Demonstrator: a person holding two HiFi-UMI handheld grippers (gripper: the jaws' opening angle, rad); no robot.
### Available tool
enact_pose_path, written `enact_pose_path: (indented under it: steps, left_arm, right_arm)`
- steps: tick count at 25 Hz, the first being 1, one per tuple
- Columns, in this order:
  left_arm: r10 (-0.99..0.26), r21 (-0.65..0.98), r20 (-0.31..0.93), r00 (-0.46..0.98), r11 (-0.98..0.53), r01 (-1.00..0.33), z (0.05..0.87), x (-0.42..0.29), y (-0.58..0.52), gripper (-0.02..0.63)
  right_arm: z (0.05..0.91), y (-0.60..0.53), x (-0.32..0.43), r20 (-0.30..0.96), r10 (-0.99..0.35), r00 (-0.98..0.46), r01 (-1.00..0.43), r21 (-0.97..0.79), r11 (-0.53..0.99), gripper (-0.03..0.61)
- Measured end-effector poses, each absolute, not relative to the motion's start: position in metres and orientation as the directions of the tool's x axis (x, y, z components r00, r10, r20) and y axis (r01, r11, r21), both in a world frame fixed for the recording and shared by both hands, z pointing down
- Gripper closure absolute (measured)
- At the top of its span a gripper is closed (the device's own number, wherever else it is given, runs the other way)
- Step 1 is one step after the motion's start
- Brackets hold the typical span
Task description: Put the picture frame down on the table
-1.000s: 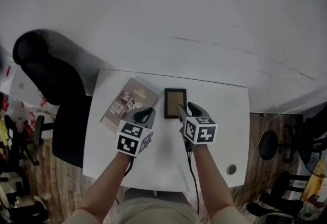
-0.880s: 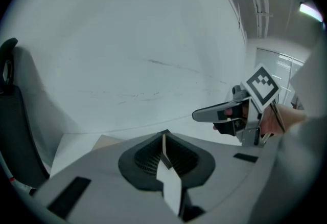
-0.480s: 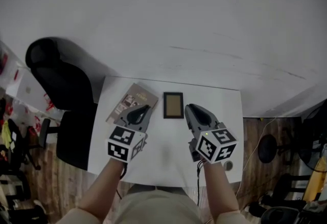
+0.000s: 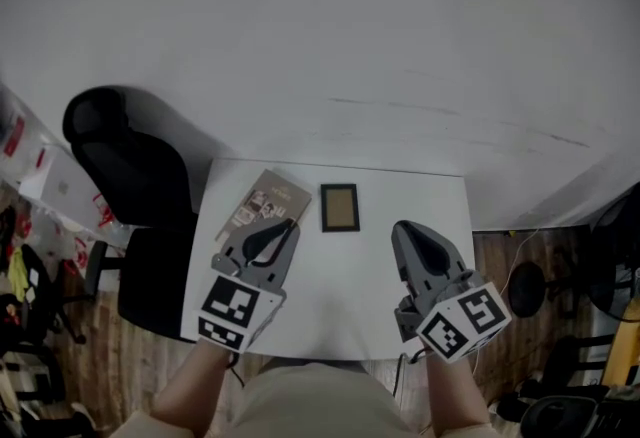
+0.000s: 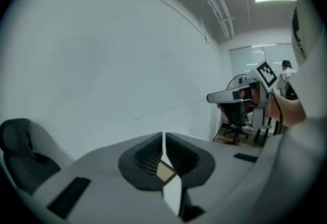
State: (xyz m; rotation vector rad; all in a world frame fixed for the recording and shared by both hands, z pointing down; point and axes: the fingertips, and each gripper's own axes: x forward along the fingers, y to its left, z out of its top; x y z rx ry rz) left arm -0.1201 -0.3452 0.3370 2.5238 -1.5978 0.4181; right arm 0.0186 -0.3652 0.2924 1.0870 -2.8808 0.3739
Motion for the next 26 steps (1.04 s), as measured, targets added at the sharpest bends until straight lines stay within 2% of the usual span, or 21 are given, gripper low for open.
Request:
enact_pose_path:
  steps: [6,11,18,22,26]
  left_arm:
    - [-0.869,-0.056,0.271,0.415,-0.444,-0.894,0.326,-0.119,-0.320,0.578]
    - [-0.864,-0.010,0.222,0.452,-0.465,-0.885,0.329,-0.114,-0.299,0.578]
    - [-0.849,0.005,0.278,0.450,-0.468,-0.884,0.353,-0.112,-0.273,0.578]
    - [-0.850,-0.041,0.301,0.433,-0.465,-0.884,0.355,-0.114,-0.274,0.578]
    - [-0.870,-0.012,0.284,0.404,-0.424,-0.905,0.350,-0.120,-0.275,0.578]
  right_arm:
    - [0.282,-0.331,0.020,0.119,-0.643,-0.757,-0.654,-0.120,0.747,0.555]
    - [0.301,-0.315,0.019,0.163,-0.628,-0.761,-0.647,-0.119,0.753,0.555]
    - [0.326,-0.292,0.014,0.241,-0.615,-0.751,-0.646,-0.078,0.759,0.555]
    - [0.320,-0.293,0.006,0.231,-0.621,-0.749,-0.647,-0.052,0.761,0.555]
    - [0.314,-0.295,0.004,0.221,-0.622,-0.751,-0.646,-0.053,0.761,0.555]
